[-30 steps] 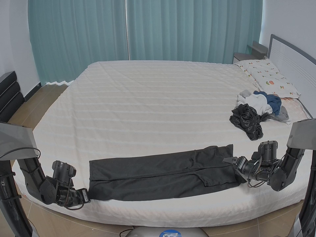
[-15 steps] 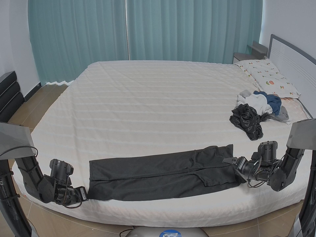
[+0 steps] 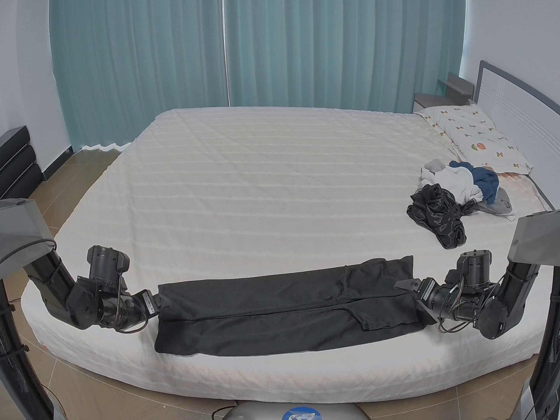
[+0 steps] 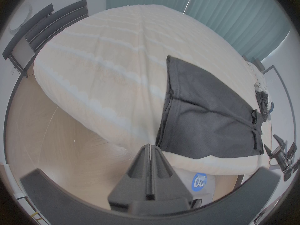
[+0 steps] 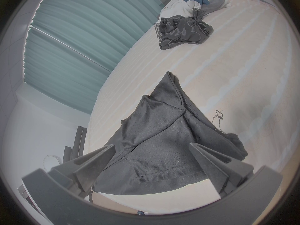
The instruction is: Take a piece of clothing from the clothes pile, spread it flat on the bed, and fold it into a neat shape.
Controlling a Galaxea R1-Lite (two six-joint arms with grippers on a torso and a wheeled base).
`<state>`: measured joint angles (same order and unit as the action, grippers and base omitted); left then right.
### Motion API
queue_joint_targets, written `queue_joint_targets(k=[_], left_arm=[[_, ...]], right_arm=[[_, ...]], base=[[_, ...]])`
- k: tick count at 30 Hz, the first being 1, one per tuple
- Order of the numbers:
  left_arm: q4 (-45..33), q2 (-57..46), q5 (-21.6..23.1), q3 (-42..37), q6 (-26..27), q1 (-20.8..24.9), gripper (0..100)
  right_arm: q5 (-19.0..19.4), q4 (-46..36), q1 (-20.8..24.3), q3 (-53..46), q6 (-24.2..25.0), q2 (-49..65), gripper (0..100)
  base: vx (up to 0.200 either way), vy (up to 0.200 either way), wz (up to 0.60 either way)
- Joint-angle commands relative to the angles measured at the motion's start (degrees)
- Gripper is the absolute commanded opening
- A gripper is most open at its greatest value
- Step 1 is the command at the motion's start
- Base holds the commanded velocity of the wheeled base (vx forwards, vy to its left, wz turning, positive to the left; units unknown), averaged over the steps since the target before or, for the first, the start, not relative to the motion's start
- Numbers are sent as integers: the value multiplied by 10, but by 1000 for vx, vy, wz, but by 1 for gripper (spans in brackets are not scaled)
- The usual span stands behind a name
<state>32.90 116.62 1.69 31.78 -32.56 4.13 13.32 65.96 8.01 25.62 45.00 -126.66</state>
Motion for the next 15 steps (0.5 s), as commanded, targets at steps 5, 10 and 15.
queue_joint_targets(k=[5, 10, 15], left_arm=[[-33, 51, 119, 87, 27, -12, 100], [-33, 97, 127, 120, 65, -11, 100], [-35, 122, 125, 142, 90, -11, 100]], right_arm=[[0, 0, -1, 0, 0, 4, 100], [0, 0, -1, 0, 0, 4, 100], [0, 0, 0, 0, 0, 3, 100]], base=[[0, 0, 0], [0, 0, 0], [0, 0, 0]])
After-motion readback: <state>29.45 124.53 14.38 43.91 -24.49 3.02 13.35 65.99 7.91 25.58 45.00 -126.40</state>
